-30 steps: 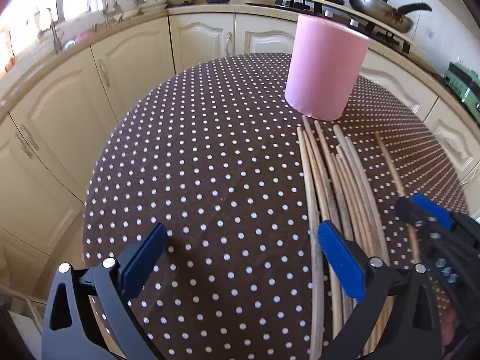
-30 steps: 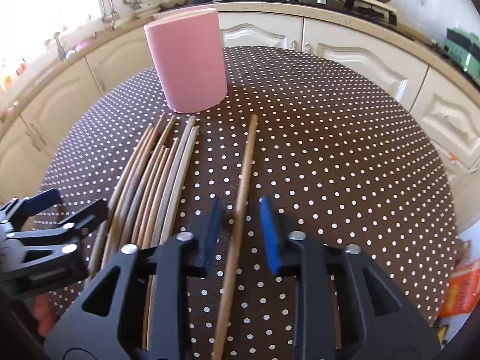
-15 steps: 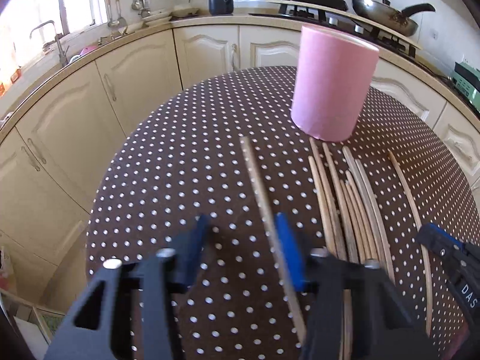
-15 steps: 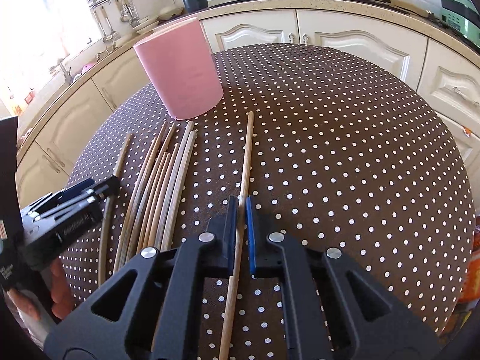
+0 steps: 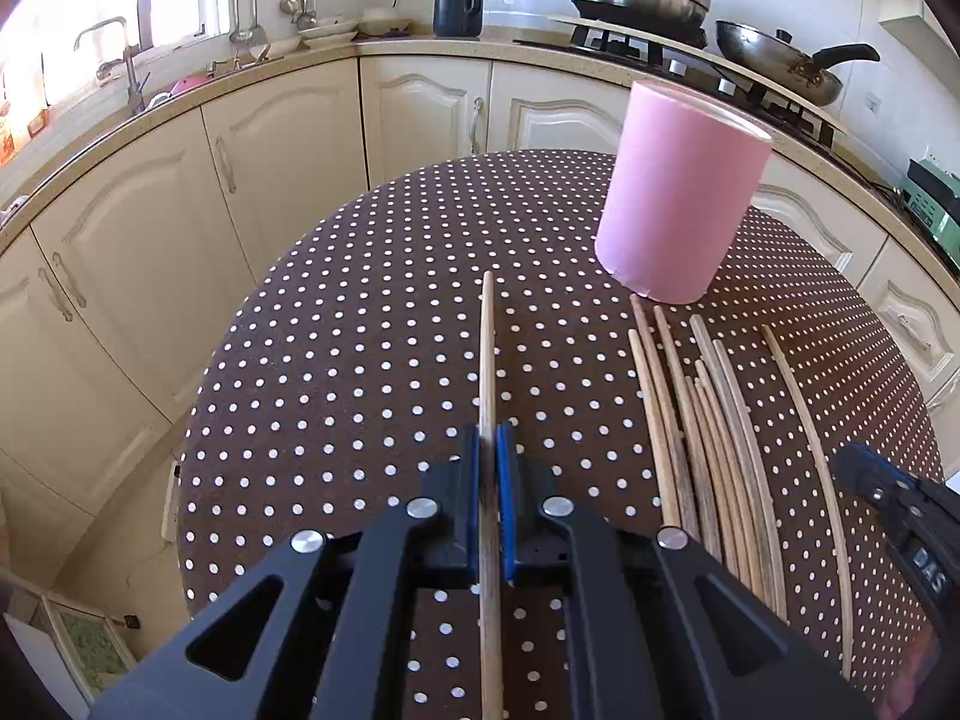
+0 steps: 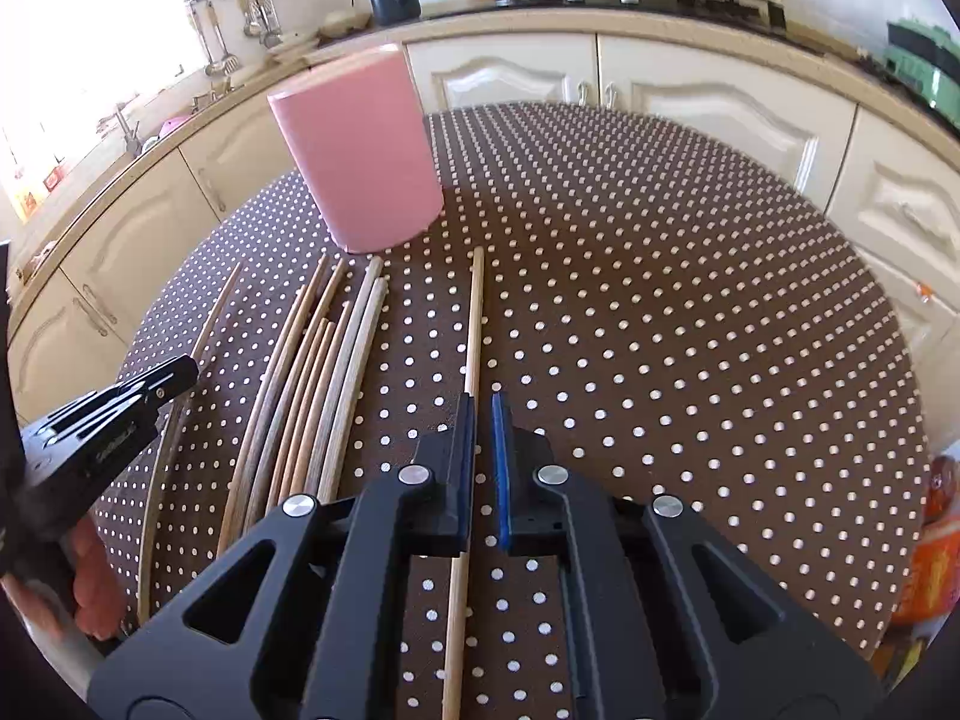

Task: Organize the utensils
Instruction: 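Lift the chopstick with the right gripper toward the pink cup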

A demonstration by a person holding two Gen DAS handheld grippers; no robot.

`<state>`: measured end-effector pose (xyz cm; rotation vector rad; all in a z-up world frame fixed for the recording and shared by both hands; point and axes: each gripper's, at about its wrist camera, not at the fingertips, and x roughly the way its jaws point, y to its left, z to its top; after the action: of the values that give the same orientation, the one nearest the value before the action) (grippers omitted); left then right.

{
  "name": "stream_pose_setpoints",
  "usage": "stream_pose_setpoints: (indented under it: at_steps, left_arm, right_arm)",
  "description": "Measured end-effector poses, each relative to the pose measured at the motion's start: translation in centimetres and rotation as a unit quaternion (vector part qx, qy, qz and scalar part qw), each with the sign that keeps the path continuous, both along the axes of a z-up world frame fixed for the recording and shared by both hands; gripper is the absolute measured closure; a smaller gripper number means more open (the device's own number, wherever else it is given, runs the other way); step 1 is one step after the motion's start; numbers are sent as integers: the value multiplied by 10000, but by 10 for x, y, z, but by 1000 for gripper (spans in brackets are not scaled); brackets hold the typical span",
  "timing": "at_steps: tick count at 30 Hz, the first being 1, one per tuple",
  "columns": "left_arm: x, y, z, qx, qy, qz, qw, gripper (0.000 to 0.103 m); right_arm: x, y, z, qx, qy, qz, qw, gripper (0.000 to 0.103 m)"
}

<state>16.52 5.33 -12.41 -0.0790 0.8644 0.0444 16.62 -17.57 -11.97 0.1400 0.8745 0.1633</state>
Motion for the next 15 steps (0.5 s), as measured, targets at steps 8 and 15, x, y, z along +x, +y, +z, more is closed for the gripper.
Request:
stream_pose_setpoints:
  at_steps: [8,15]
  left_arm:
    - [-3,-2,0,-105,-5,-65,9999,97]
    - [-1,-3,2,-164,-51,-138,9998,97]
  right_arm:
    - [11,16,-5,-626,-11,95,9980,67]
    - [23,12,-6,-491,-20,111,9987,97]
